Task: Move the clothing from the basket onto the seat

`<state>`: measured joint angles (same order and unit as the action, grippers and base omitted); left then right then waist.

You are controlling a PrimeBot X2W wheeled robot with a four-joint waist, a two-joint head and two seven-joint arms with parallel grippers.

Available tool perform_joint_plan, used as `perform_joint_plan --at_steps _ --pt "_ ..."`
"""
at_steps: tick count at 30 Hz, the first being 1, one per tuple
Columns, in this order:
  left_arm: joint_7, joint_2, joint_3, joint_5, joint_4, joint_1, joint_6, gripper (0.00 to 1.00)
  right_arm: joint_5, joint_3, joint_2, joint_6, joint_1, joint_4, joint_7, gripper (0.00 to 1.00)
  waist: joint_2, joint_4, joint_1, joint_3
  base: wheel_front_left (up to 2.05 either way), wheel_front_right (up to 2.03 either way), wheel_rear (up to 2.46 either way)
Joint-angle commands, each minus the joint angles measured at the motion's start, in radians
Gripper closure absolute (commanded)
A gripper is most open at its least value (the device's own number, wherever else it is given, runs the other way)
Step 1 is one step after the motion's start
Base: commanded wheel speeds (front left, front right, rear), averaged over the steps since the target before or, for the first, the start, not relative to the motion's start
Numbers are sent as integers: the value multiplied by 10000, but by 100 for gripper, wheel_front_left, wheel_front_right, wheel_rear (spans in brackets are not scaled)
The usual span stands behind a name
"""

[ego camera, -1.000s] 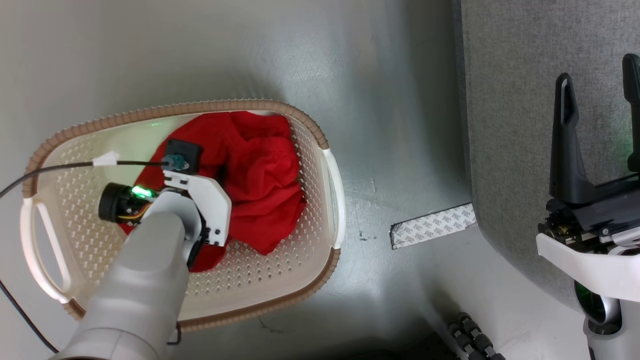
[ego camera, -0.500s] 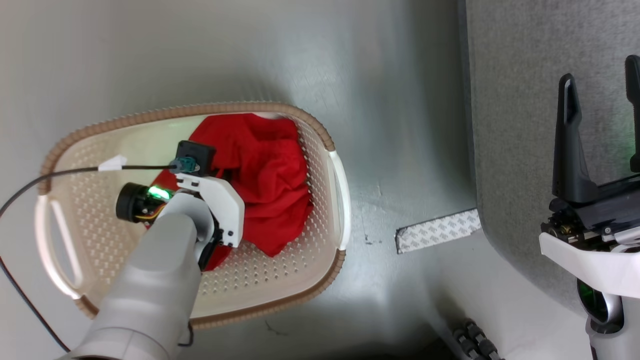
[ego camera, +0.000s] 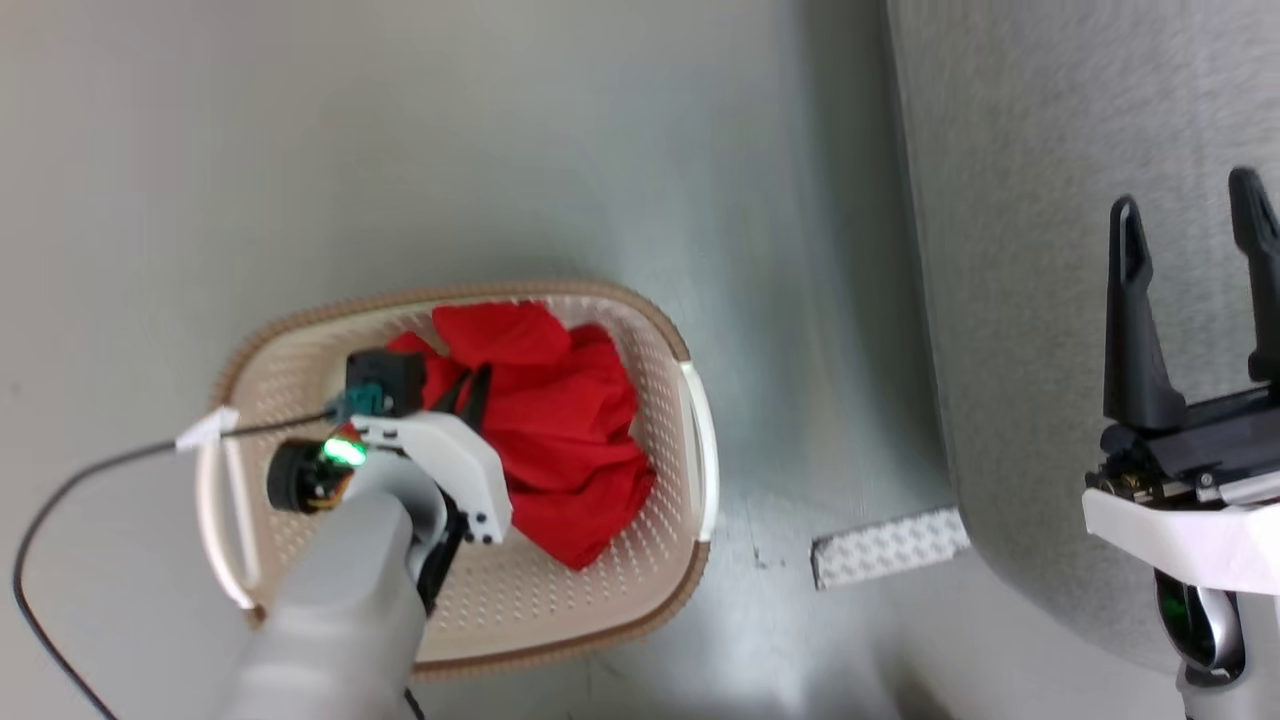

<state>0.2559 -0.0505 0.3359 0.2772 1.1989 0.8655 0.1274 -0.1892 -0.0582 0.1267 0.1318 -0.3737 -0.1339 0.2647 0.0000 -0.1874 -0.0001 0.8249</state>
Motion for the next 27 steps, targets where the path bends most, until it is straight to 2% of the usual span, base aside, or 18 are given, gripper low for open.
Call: perform_joint_plan --at_steps 1,8,11,27 --pt "42 -34 47 227 -157 -289 39 100 -122 47 58 -22 140 76 -7 0 0 200 1 -645 0 0 0" --pt "85 -24 574 1573 -1673 -1722 36 100 -197 182 133 -22 641 519 -7 0 0 364 1 -2069 0 0 0" --pt "87 -24 528 1761 -2230 -2270 37 100 -209 194 145 -24 900 641 -7 0 0 428 1 -2663 0 0 0" --pt "85 -258 -231 1461 -5586 -5001 -367 100 -93 -204 233 -24 2417 1794 -7 0 0 980 1 -5523 0 0 0"
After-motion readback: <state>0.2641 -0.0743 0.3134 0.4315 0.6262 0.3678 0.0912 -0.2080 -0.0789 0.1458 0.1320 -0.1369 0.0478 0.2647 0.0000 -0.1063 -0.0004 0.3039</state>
